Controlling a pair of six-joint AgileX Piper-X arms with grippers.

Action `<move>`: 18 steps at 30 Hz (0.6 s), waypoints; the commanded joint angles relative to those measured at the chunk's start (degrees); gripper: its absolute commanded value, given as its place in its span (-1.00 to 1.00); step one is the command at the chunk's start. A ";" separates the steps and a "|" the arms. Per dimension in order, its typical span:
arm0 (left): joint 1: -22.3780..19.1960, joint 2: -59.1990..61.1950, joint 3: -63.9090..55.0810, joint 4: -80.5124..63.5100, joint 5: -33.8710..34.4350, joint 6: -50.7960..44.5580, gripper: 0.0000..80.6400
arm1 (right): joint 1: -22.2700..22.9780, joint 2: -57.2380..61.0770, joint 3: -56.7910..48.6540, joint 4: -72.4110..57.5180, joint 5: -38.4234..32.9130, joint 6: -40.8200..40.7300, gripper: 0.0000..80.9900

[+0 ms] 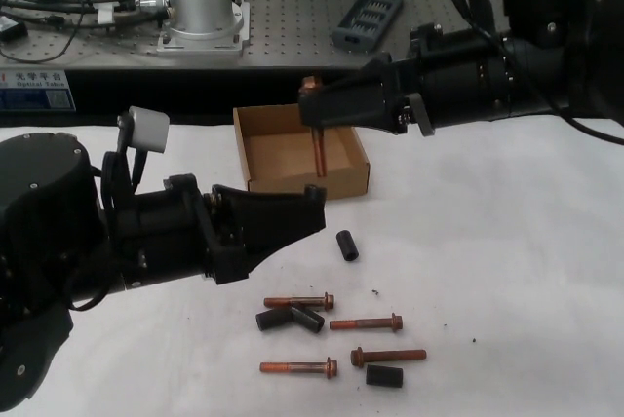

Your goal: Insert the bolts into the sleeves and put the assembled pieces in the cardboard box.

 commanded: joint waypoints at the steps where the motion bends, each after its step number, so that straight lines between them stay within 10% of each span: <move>1: 0.18 -0.57 -0.98 -1.71 0.63 -0.46 -0.78 | -0.18 -1.20 0.01 0.17 -1.02 0.08 -0.97; 18: 0.18 -0.57 -1.10 0.94 -0.57 -1.41 -0.78 | -0.18 -1.35 0.59 -0.29 -1.56 -0.28 -0.97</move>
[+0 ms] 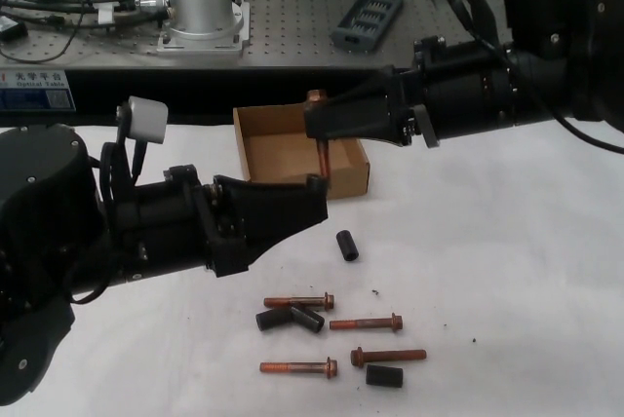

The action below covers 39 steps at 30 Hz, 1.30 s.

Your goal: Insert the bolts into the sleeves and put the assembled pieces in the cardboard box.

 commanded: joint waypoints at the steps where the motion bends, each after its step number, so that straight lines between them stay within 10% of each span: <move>1: 0.18 -0.57 -0.65 1.71 -0.45 -0.80 -0.78 | -0.18 -1.18 -0.28 -0.95 -1.25 -0.49 -0.97; 39: 0.18 -0.57 -0.65 1.94 1.39 0.10 -0.78 | -0.32 -1.18 -0.26 -2.89 -2.82 0.45 -0.97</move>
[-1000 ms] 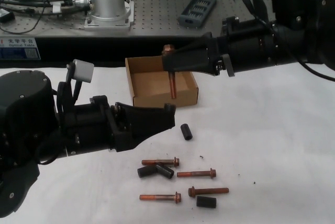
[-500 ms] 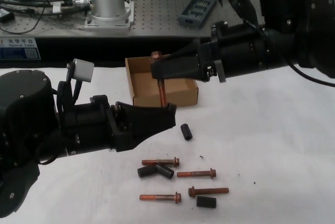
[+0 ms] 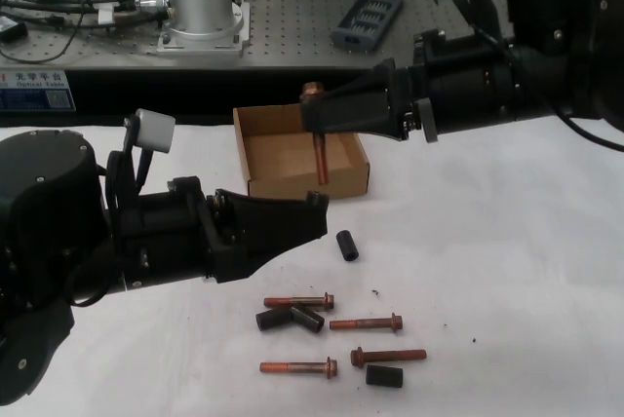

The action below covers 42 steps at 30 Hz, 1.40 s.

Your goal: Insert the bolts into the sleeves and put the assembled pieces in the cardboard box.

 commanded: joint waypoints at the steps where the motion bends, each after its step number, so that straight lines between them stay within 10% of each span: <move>1: 0.18 -0.44 -0.65 -1.82 0.54 -0.03 -0.78 | -0.18 -1.11 -0.26 -0.86 -0.26 -0.42 -0.97; 42: 0.18 -0.44 -0.65 -9.27 -11.57 -11.68 -0.78 | -0.18 -1.11 -0.26 1.23 -1.37 -0.43 -0.97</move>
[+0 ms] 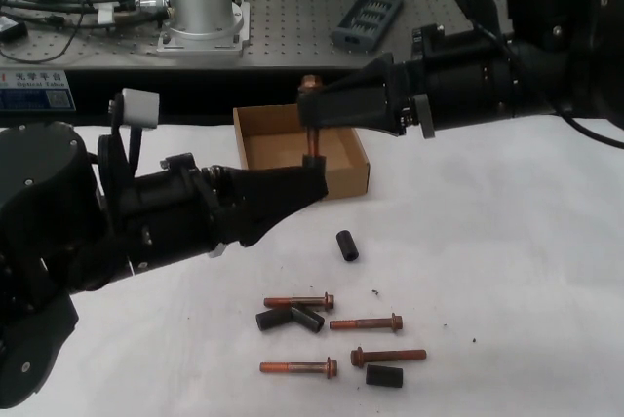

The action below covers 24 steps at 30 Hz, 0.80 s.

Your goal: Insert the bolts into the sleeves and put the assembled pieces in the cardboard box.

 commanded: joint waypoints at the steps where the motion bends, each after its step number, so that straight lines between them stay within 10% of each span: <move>1: 0.48 -0.44 -0.65 -1.88 -4.80 -2.61 -0.78 | -0.18 -0.82 -0.15 0.93 -1.73 -0.74 -0.97; 4: 0.48 -0.44 -0.65 -1.88 -4.91 -2.61 -0.78 | -0.18 -0.82 -0.15 0.96 -2.05 -2.68 -0.87; 10: 0.48 -0.44 -0.65 -1.48 -6.67 -1.73 -0.78 | -0.31 -1.09 -0.47 0.23 -2.84 2.35 0.09; 24: 0.48 1.52 -12.32 16.11 -12.22 15.03 -0.78 | -8.93 -12.67 3.89 23.23 1.80 -6.63 -0.07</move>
